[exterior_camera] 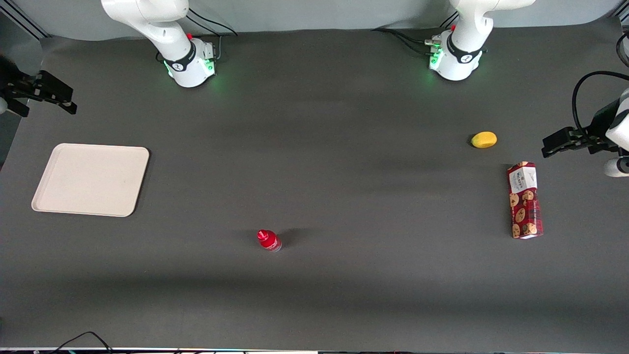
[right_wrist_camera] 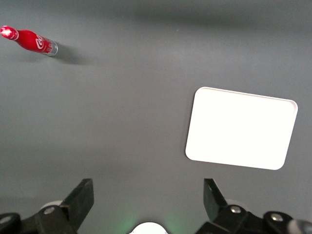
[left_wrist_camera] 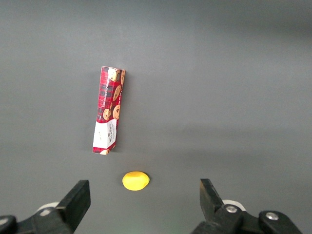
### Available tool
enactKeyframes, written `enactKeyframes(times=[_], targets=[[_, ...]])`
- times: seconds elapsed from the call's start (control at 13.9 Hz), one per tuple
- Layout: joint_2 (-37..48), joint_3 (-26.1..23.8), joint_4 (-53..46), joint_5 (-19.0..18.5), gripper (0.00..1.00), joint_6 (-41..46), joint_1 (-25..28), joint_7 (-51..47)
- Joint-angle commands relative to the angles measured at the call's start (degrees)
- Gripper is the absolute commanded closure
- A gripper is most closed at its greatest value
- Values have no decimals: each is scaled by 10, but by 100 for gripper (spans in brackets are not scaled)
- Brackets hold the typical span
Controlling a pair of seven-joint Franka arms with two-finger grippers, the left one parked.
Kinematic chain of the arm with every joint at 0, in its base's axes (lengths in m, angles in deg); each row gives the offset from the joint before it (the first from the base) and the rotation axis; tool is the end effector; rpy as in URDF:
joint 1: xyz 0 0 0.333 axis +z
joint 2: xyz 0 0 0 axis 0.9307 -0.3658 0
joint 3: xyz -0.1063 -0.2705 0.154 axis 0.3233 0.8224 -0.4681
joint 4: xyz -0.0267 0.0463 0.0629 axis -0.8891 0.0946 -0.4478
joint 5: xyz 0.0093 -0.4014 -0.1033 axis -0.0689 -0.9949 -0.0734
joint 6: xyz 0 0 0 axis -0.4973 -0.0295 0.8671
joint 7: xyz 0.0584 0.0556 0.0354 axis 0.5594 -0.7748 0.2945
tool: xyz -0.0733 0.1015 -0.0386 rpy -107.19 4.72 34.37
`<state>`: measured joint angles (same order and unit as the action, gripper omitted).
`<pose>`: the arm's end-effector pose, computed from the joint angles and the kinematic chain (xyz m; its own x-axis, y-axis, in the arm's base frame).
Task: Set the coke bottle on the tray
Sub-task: 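Reach the right gripper over the red Coca-Cola bottle lying on the table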
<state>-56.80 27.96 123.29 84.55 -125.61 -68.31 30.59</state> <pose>0.5279 0.0200 0.6761 0.9984 0.0540 -0.0148 0.0547 -0.9974 0.0474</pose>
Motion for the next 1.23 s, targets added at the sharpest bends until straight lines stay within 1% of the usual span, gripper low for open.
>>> enactKeyframes(times=[0.0, 0.14, 0.22, 0.29, 0.43, 0.51, 0.65, 0.72, 0.79, 0.94, 1.08, 1.15], targets=[[11, 3, 9, 14, 0, -5, 2, -9], [10, -3, 8, 15, 0, -4, 6, -9], [7, -27, 8, 18, 0, -3, 8, -12], [-17, -77, -2, 28, 0, -4, 5, -35], [-95, -140, -64, 28, 0, -10, 8, -164], [-142, -169, -89, 24, 0, -18, 10, -203], [-210, -208, -104, 13, 0, -88, 11, -282], [-243, -225, -106, -5, 0, -126, 20, -326], [-277, -240, -106, -36, 0, -164, 26, -363], [-345, -274, -112, -84, 0, -237, 28, -439], [-416, -284, -152, -157, 0, -261, 56, -513], [-447, -298, -170, -181, 0, -273, 63, -546]])
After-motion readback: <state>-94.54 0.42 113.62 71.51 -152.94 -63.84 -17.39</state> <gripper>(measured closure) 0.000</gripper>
